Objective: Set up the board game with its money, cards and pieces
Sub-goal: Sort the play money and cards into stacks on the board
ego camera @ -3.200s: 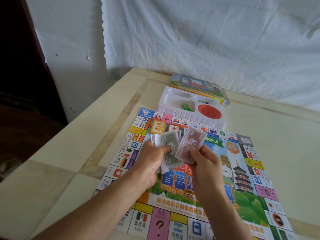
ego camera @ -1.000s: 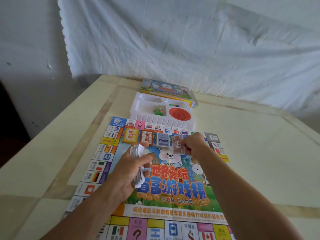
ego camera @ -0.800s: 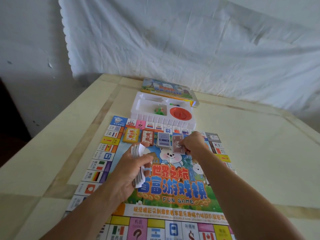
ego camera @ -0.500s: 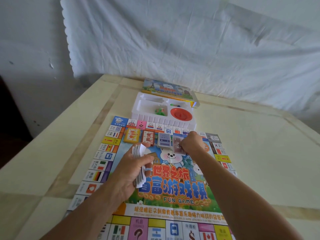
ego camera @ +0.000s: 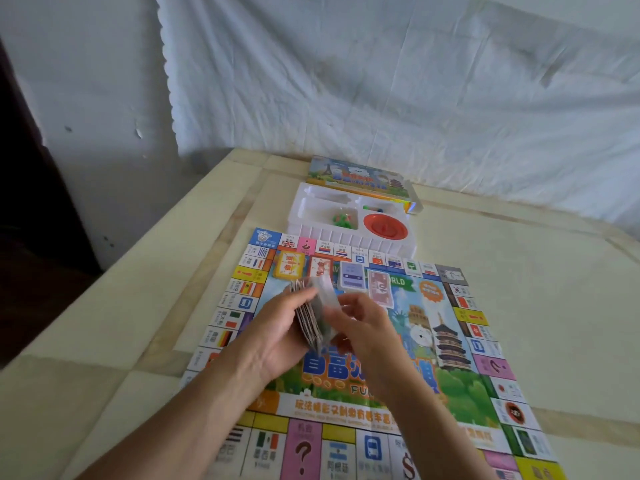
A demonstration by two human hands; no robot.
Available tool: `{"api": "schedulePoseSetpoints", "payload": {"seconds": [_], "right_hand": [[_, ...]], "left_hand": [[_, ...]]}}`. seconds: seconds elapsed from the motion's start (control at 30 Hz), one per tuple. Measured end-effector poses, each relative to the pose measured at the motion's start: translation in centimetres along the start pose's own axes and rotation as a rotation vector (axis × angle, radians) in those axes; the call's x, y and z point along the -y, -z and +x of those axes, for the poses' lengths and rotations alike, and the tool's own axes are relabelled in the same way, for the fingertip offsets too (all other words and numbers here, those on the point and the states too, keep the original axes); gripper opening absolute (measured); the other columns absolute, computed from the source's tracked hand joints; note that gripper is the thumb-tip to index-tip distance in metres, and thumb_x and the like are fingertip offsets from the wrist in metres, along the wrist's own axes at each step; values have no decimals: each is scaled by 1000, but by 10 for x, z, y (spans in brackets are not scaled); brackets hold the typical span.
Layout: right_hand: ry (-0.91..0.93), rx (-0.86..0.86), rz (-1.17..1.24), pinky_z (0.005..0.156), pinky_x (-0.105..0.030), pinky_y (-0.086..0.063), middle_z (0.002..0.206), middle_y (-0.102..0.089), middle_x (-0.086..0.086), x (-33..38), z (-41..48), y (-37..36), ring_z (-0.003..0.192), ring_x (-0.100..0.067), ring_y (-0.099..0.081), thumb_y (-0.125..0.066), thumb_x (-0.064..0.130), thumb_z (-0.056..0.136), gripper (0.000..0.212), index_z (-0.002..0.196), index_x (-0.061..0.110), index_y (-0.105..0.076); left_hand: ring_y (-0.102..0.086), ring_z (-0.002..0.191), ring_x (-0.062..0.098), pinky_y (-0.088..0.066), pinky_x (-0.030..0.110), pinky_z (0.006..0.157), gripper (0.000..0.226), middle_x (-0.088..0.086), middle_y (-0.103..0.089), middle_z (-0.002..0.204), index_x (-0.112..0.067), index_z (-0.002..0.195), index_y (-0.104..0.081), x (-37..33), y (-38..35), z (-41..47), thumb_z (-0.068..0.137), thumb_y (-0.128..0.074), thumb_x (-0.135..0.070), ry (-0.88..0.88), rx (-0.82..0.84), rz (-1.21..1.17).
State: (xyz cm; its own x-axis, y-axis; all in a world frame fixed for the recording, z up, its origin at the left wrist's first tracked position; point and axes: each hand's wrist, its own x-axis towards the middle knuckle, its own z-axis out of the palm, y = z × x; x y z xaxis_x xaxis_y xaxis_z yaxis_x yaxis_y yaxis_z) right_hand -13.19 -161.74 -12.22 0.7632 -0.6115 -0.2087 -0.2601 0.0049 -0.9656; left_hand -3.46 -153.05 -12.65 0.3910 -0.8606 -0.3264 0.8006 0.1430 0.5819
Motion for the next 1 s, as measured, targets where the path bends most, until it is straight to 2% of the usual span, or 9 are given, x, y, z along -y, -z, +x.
{"api": "schedulePoseSetpoints", "payload": {"seconds": [0.1, 0.2, 0.3, 0.47, 0.57, 0.67, 0.77, 0.87, 1.0], "right_hand": [[9, -15, 217, 64, -33, -53, 88, -69, -10, -6, 2, 10, 70, -20, -67, -56, 9, 92, 14, 106, 10, -58], [39, -8, 229, 55, -30, -46, 80, -68, -6, -10, 0, 15, 64, -18, -62, -51, 3, 93, 26, 114, 17, -57], [88, -28, 188, 57, -30, -45, 79, -66, -7, -11, 0, 15, 65, -18, -59, -49, -1, 93, 32, 115, 20, -60], [164, 19, 68, 64, -26, -51, 95, -68, -13, -12, -3, 10, 79, -21, -65, -60, 17, 91, 16, 106, 20, -63], [152, 26, 32, 59, -20, -50, 98, -66, -12, -14, -2, 7, 76, -16, -66, -69, 14, 84, 30, 111, 18, -58], [157, 35, 60, 62, -25, -52, 96, -67, -14, -13, -1, 9, 76, -20, -66, -62, 4, 87, 27, 110, 17, -59], [118, 40, 174, 64, -29, -53, 93, -67, -17, -13, 0, 14, 73, -22, -66, -55, -2, 90, 29, 112, 15, -59], [94, 68, 252, 66, -32, -53, 94, -66, -18, -13, 0, 16, 76, -24, -67, -53, -3, 90, 31, 114, 16, -60], [99, 50, 235, 64, -28, -54, 92, -67, -15, -13, 0, 15, 76, -22, -67, -52, -4, 91, 30, 112, 16, -61]], "left_hand": [[-69, 75, 29, -58, 40, 62, 23, 20, -70, 88, -11, 115, -58, -5, 3, 0, 94, -49, -12, -37, 72, 11], [-66, 80, 30, -58, 43, 64, 31, 19, -69, 90, -15, 118, -57, -6, 5, 2, 87, -54, -11, -29, 102, 31], [-68, 74, 28, -58, 42, 61, 26, 16, -70, 84, -14, 110, -60, -5, 7, 4, 84, -57, -11, -26, 110, 44], [-63, 97, 36, -56, 48, 76, 41, 23, -63, 112, -14, 125, -55, -1, 12, 12, 86, -64, -12, -95, 22, 186], [-62, 104, 41, -52, 50, 84, 43, 26, -63, 117, -16, 124, -57, 2, 14, 14, 83, -68, -15, -133, -34, 249], [-62, 96, 37, -54, 46, 78, 37, 23, -64, 111, -11, 119, -59, 0, 15, 13, 82, -67, -17, -88, 3, 211], [-65, 80, 29, -56, 40, 67, 24, 16, -67, 92, -12, 102, -65, -5, 15, 11, 79, -66, -17, -35, 61, 133], [-65, 76, 26, -56, 37, 62, 28, 13, -68, 86, -13, 104, -64, -6, 16, 11, 76, -66, -17, -24, 64, 116], [-66, 77, 26, -56, 37, 64, 37, 13, -68, 87, -14, 112, -61, -7, 16, 11, 76, -67, -17, -27, 56, 119]]}}
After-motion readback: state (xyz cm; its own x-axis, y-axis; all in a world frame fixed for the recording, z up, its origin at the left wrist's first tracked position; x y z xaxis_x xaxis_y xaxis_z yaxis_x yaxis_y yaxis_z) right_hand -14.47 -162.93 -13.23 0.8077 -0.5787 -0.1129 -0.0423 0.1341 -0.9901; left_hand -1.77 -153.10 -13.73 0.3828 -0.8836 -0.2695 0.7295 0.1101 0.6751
